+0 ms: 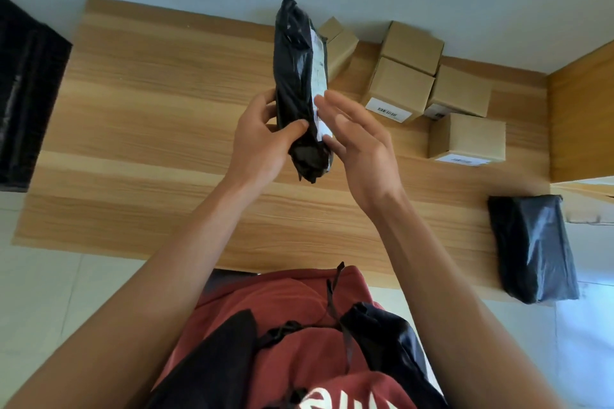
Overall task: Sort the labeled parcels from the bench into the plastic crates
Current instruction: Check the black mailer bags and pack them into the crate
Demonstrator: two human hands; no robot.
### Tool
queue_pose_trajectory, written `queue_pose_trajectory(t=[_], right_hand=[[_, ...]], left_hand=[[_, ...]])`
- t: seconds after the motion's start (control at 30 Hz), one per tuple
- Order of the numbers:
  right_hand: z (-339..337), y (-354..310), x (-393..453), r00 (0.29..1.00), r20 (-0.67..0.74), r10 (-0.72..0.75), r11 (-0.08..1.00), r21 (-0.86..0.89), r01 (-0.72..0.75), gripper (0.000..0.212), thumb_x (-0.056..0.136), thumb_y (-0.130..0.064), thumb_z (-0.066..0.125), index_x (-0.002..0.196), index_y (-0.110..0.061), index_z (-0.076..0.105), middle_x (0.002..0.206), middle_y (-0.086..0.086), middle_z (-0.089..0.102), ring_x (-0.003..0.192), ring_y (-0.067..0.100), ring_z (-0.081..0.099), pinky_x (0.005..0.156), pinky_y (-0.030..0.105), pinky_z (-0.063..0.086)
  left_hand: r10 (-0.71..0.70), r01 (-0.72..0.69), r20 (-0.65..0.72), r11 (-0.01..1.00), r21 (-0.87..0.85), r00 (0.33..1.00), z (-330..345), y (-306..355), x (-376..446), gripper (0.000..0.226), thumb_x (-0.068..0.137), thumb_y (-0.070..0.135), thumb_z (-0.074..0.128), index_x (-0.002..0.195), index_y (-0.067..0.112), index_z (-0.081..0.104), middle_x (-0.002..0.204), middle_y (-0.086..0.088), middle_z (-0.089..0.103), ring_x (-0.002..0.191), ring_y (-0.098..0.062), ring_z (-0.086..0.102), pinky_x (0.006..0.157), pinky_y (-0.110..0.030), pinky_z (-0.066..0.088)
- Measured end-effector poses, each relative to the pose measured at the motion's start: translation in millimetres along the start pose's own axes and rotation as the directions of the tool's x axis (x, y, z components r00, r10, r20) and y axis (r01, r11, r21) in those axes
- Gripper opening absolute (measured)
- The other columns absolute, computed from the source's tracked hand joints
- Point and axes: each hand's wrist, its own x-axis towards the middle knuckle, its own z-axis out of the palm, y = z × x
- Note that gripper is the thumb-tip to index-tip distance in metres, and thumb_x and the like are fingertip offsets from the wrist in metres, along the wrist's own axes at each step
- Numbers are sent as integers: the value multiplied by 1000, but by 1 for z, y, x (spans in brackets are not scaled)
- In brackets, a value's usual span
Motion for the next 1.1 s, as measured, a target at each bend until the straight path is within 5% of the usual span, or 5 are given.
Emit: queue_pose_trajectory(t=[0.3,0.43,0.57,0.93,1.1], right_hand=[[-7,1,14,998,-51,-41,993,-110,35,36,99,-13,65,135,-13,65,132,2,71,126,16,66,104,39,54],[-11,6,18,993,-117,-14,981,-191,-8,37,98,-19,71,134,-23,64,132,-9,69,127,6,63,107,35,53],[-8,0,15,996,-15,90,995,-52,-91,31,102,-10,63,130,-24,63,119,-6,77,108,12,73,84,29,60],[-12,11,4,979,-186,-79,996,33,87,61,93,4,70,149,-10,51,139,8,66,125,26,66,105,46,54],[1,15,-9,967,-166,-195,971,-168,167,61,95,6,66,149,-18,52,138,-3,65,121,16,67,93,30,58]], left_hand=[[-90,65,-95,970,-236,991,-25,-8,6,54,86,-19,59,131,10,64,111,-2,79,109,-19,74,90,-36,60],[-128,96,-48,899,-426,991,-30,-9,4,54,85,-24,54,132,4,58,121,-16,75,117,-33,70,102,-51,56],[-118,124,44,854,-505,992,-33,-10,2,57,86,-24,54,136,3,54,124,-18,73,118,-35,69,102,-52,56],[90,-93,-23,977,-193,996,-34,3,-12,45,100,15,67,144,19,58,136,10,68,128,-6,62,109,-37,51],[235,-236,37,971,20,971,-26,-2,-21,47,97,9,69,143,16,59,130,9,71,121,-5,65,98,-33,58]])
